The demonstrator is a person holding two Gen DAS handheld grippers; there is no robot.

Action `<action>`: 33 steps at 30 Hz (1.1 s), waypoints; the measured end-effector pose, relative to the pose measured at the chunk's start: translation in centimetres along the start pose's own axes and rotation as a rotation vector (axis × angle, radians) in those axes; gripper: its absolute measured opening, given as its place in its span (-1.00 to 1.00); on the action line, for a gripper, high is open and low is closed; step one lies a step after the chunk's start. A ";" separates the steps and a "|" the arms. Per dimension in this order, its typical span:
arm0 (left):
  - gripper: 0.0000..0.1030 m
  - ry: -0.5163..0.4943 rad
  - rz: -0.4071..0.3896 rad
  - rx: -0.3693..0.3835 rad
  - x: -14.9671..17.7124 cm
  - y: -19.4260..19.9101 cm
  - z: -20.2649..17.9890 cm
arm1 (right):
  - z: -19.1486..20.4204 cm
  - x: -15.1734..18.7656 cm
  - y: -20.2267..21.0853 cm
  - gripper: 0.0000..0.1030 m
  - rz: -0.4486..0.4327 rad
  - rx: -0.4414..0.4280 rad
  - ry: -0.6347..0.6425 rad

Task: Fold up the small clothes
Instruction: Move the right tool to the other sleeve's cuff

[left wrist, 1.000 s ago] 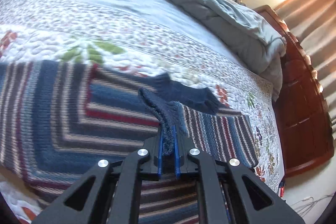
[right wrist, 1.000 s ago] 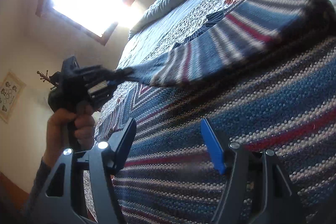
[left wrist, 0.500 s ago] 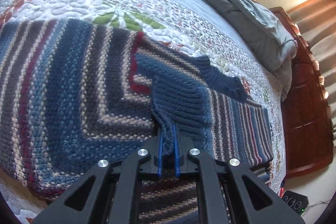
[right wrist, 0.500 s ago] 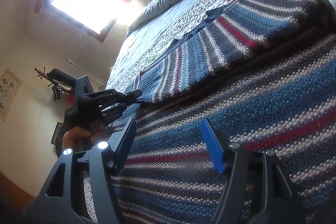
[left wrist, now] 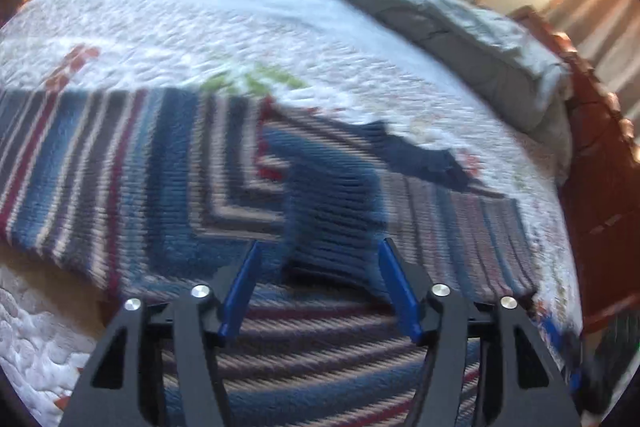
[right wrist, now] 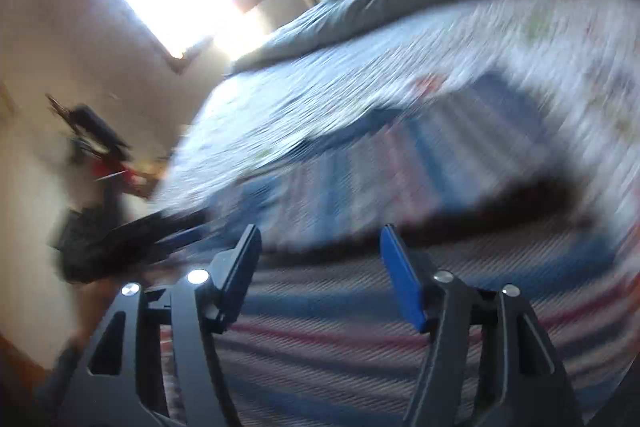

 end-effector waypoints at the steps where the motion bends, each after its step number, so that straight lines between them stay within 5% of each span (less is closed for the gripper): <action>1: 0.35 -0.010 -0.022 0.029 0.0 0.2 -1.1 | -1.5 -1.4 -0.1 -0.10 0.005 0.029 -0.009; 4: 0.50 -0.046 -0.067 0.111 0.1 -0.3 -3.9 | -7.5 -5.2 -1.6 -0.26 0.064 0.091 -0.106; 7: 0.51 -0.037 -0.029 0.145 0.9 -2.3 -4.8 | -10.1 -4.5 -3.9 -0.30 0.155 0.100 -0.143; 10: 0.51 -0.001 0.025 0.142 2.2 -4.1 -3.7 | -11.9 -3.0 -5.2 -0.56 0.208 0.130 -0.163; 15: 0.53 0.020 0.018 0.172 2.9 -3.4 -3.0 | -9.7 -5.7 -3.9 -0.31 0.158 0.110 -0.081; 22: 0.82 0.069 -0.155 0.171 4.3 3.9 -1.8 | -11.7 -10.9 -8.9 -0.20 0.172 0.142 -0.192; 25: 0.93 0.102 -0.233 0.069 6.1 7.0 0.8 | -14.2 -10.2 -10.6 -0.34 0.214 0.225 -0.235; 29: 0.92 0.108 -0.312 -0.048 7.5 9.0 4.2 | -10.2 -10.6 -9.0 -0.26 0.173 0.224 -0.127; 33: 0.92 0.178 -0.364 -0.004 7.4 8.7 6.6 | 2.2 -8.8 -9.4 -0.21 0.223 0.135 0.105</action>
Point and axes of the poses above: each gripper's, at about its wrist camera, not at the fingertips, and y roughly against the way its jaws point, z to its left, x to its underside, the point moved 10 cm from there along -y, roughly the way its jaws point, and after that the axes turned 10 degrees about -y, right-handed, at the moved point
